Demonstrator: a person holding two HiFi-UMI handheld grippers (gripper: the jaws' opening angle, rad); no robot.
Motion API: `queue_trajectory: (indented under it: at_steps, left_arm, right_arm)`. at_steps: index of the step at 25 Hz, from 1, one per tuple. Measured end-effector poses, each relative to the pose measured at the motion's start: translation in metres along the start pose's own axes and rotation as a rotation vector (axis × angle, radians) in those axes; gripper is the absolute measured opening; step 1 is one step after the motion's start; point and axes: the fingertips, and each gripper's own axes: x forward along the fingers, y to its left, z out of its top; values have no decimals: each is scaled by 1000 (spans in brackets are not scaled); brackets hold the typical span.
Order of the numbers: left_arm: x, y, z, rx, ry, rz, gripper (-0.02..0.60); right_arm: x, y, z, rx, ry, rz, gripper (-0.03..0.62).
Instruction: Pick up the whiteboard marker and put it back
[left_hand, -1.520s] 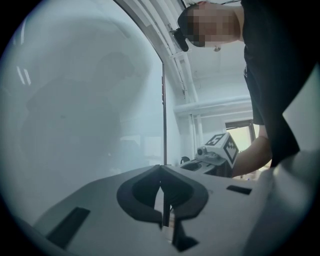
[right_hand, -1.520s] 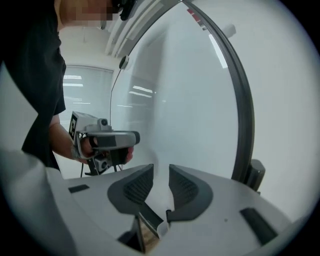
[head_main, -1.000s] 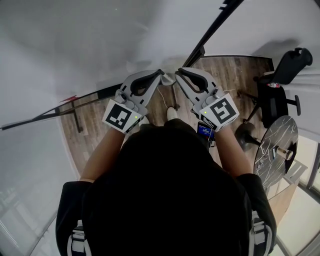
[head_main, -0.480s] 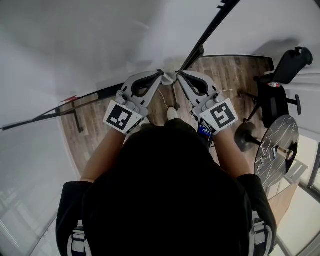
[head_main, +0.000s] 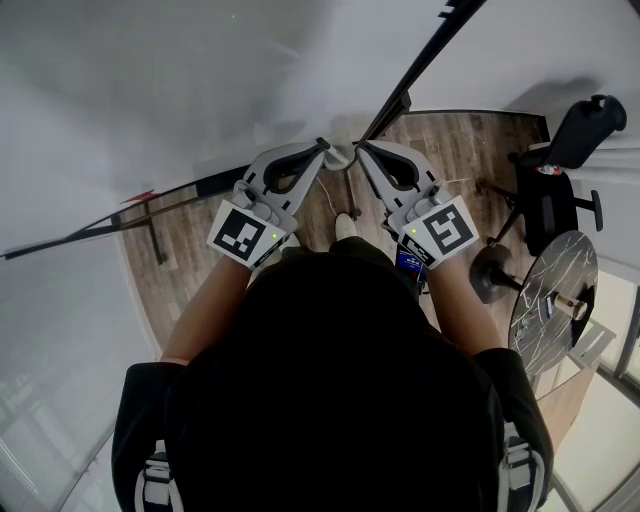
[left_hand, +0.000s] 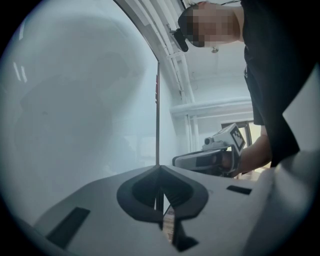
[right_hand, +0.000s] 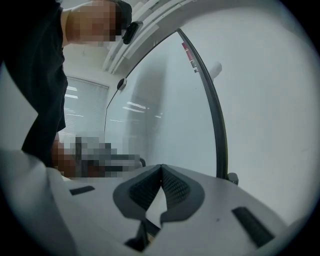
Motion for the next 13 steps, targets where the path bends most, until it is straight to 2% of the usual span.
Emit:
queue_trajectory:
  at_steps: [13]
  left_arm:
    - [1,-2,6,6,-14,-3,3]
  right_arm:
    - [-2,2,2,-2,5,11,0]
